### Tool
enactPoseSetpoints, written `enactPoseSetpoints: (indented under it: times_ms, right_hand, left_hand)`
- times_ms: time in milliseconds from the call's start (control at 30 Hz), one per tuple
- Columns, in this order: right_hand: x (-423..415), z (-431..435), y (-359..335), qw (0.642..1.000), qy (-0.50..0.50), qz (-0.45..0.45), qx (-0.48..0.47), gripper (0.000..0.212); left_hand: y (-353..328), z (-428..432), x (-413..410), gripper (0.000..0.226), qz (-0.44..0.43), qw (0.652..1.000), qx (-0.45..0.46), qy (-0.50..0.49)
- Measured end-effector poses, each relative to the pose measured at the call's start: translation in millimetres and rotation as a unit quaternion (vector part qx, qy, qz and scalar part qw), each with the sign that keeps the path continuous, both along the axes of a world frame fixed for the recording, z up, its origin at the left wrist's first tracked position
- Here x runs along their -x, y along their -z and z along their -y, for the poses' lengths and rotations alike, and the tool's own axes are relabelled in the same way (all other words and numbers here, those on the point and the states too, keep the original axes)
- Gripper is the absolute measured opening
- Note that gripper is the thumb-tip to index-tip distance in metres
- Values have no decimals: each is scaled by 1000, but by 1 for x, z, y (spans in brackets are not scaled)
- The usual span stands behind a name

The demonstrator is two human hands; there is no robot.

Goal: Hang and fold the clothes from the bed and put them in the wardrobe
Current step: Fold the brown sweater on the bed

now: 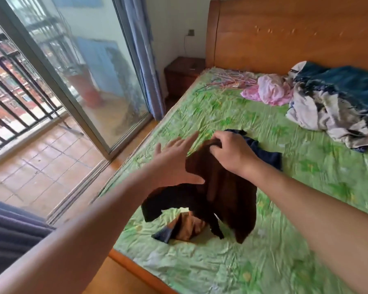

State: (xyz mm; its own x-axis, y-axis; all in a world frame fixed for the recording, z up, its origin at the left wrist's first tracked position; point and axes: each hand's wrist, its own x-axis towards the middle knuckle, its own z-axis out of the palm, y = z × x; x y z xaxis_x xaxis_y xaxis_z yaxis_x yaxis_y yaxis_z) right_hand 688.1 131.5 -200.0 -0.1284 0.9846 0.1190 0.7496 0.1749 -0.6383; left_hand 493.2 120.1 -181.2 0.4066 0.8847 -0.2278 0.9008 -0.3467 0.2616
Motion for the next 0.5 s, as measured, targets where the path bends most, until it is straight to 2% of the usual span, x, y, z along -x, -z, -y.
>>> enactPoseSetpoints:
  times_ms: [33,100,133,167,233,300,400,500]
  right_hand:
    - [3,1,-10,1000,-10,0,-9,12]
    - [-1,2,-22,1000,-8,-14,-20,16]
    - [-9,3,-24,999,-6,-28,-15,23]
    - [-20,5,-22,999,-8,-42,3,30]
    - [-42,12,-6,996,-20,-45,71,36]
    - [-54,25,21,992,-38,2,124,25]
    - [-59,34,55,993,6,-16,119,23]
    - [-54,24,42,995,50,-31,78,27]
  left_hand:
    - [3,-2,-14,104,60,998,-3,-1]
    - [4,-8,-29,60,162,986,-37,-23]
    - [2,-11,-31,39,185,981,-52,-38]
    - [-1,-13,-32,28,199,977,-60,-48]
    - [-9,-12,-32,26,225,971,-66,-46]
    - [-18,-9,-35,29,265,961,-76,-36]
    - [-29,-3,-30,30,316,944,-78,-51]
    - [-28,-8,-3,27,219,971,-69,-67]
